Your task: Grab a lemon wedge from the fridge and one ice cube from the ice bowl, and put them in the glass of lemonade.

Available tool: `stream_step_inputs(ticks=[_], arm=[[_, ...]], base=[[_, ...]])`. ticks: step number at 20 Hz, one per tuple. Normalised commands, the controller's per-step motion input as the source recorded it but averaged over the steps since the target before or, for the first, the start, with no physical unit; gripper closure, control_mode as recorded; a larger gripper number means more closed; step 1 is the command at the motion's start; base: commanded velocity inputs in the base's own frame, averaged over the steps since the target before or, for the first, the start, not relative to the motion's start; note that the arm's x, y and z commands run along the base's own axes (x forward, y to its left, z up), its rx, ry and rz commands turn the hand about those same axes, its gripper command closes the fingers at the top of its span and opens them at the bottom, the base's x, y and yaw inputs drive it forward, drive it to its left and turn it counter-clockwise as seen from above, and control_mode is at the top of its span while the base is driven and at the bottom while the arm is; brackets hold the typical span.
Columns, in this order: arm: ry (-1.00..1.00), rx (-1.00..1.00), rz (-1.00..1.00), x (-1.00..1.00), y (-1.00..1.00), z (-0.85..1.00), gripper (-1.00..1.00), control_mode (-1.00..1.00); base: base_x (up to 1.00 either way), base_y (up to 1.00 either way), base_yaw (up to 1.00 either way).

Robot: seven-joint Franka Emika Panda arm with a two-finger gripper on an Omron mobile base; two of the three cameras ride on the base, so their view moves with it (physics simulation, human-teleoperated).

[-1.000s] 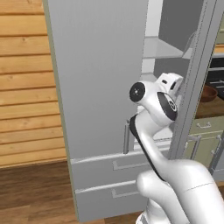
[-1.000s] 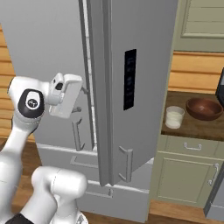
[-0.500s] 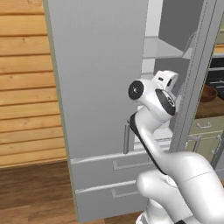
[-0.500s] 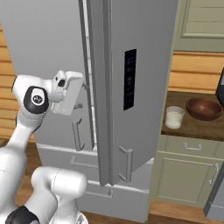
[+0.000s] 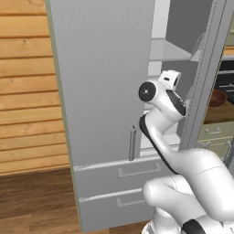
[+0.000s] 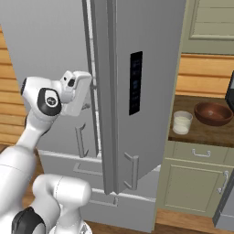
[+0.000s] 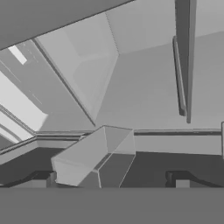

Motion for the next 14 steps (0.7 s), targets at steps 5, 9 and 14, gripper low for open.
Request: stream_step_inputs(ticks=[5,9,14], arm=[[0.00,0.00,0.04,0.24,-0.12,0.00,-1.00,-1.00],[0.00,0.00,-0.02,0.23,-0.35,0.00,-1.00,-1.00],[0.00,0.00,-0.01,0.48,-0.16,-0.01,-1.00,-1.00]], base=[[0.00,0.00,0.00],[0.00,0.00,0.00],[0.00,0.00,0.00]])
